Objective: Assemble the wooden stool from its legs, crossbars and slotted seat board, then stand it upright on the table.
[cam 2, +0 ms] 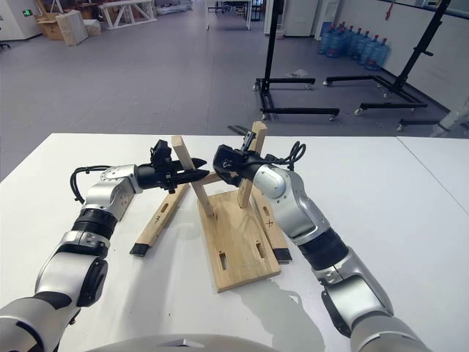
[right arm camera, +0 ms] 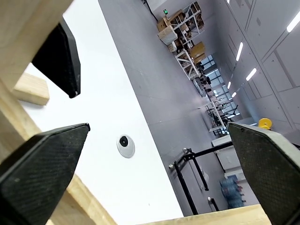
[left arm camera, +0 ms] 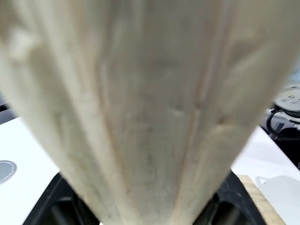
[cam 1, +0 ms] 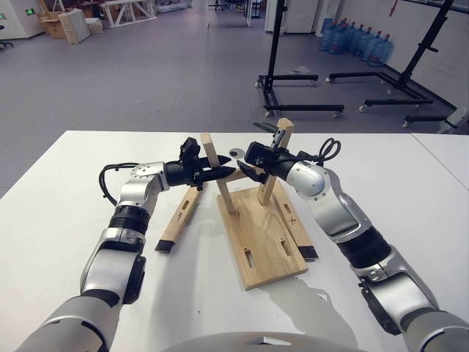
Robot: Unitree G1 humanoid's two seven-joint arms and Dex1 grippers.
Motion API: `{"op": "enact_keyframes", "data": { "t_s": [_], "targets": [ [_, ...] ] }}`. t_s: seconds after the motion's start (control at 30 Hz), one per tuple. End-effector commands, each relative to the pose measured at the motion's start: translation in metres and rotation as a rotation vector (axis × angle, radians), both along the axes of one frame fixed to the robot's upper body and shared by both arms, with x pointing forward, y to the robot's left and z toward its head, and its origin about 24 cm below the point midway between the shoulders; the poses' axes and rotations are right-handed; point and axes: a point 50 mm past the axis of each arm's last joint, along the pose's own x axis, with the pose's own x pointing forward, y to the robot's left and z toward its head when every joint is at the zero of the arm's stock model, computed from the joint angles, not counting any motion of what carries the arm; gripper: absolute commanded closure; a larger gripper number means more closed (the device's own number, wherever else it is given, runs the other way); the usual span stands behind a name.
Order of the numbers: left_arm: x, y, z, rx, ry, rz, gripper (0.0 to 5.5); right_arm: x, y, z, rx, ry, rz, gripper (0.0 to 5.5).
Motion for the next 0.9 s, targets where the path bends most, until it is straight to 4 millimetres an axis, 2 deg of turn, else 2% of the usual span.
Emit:
{"op": "enact_keyframes", "data": {
  "t_s": [0.03, 0.2, 0.5, 0.53, 0.63, 0.77, 0.9],
  "targets": [
    [-0.005, -0.013, -0.028, 0.112, 0.115, 0.027, 3.48, -0.008, -0.006, -0.032, -0.053, 0.125, -0.012, 0.1],
    [-0.007, -0.021, -0.031, 0.005, 0.225, 0.044, 3.48, -0.013, -0.006, -0.043, -0.107, 0.113, -0.006, 0.1],
    [-0.017, -0.019, -0.042, 0.054, 0.243, 0.03, 3.48, -0.018, -0.015, -0.063, -0.186, 0.137, -0.016, 0.1],
    [-0.017, -0.019, -0.042, 0.05, 0.242, 0.031, 3.48, -0.017, -0.015, -0.06, -0.153, 0.141, -0.025, 0.1],
    [-0.017, -0.019, -0.039, 0.027, 0.238, 0.038, 3.48, -0.01, -0.011, -0.039, -0.014, 0.124, -0.042, 0.1],
    [-0.015, -0.018, -0.034, 0.011, 0.235, 0.04, 3.48, 0.003, -0.01, 0.015, 0.183, 0.054, -0.045, 0.1],
    [-0.014, -0.017, -0.033, 0.012, 0.232, 0.038, 3.48, 0.009, -0.008, 0.059, 0.268, -0.042, -0.036, 0.1]
  ]
}}
